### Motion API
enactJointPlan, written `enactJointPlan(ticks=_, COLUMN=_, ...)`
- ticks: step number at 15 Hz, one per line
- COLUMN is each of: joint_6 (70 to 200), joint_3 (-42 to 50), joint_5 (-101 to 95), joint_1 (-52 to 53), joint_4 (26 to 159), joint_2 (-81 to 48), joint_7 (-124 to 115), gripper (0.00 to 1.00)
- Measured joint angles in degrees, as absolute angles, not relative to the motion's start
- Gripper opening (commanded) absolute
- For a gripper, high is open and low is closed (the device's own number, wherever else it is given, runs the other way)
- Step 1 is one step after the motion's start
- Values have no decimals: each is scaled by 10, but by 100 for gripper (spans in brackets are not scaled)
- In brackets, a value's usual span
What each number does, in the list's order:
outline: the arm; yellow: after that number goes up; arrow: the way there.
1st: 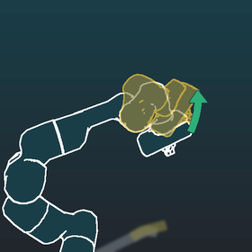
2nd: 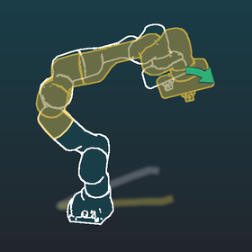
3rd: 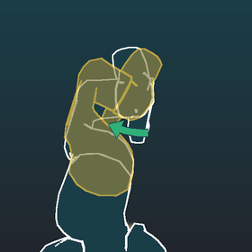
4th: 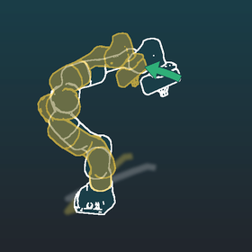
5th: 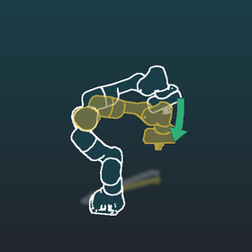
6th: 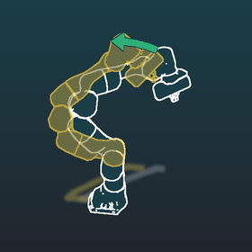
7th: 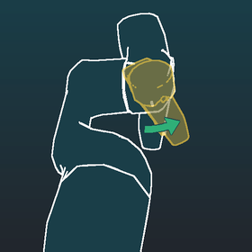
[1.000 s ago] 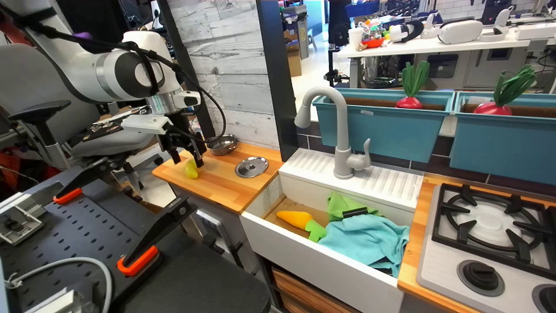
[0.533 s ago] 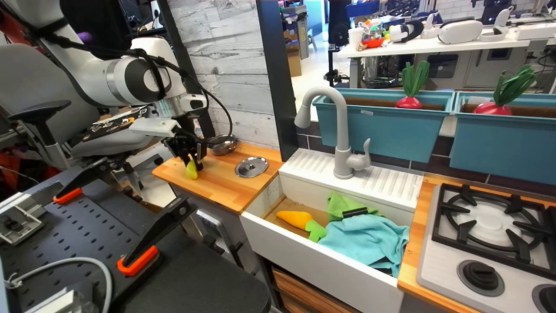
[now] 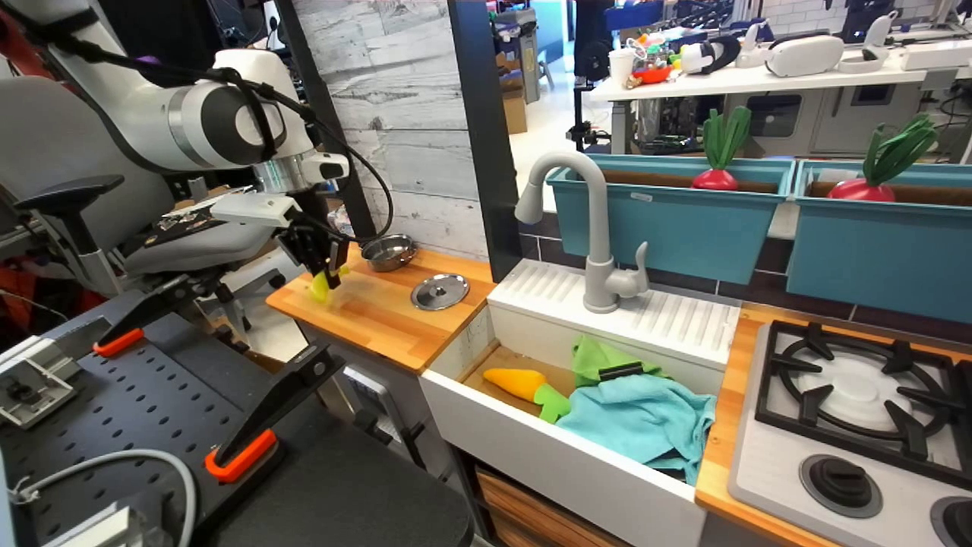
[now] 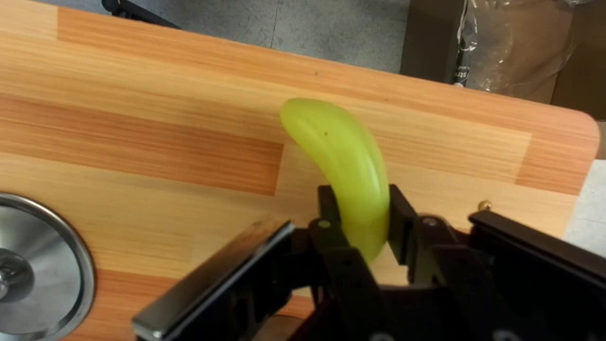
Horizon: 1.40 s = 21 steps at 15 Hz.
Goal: Move the yellow object to the right
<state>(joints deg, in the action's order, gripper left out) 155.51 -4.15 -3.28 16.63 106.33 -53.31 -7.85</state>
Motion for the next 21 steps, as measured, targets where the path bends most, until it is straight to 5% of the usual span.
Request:
enactJointPlan(ticks=8, joint_6=1633, joint_3=-53, joint_5=50, joint_1=77, joint_4=1156, joint_2=-444, joint_7=-82, gripper=7)
enactJointPlan(ticks=21, joint_6=1699, joint_3=-117, joint_5=63, joint_1=-127, joint_4=1207, joint_2=-482, joint_7=15, gripper=7)
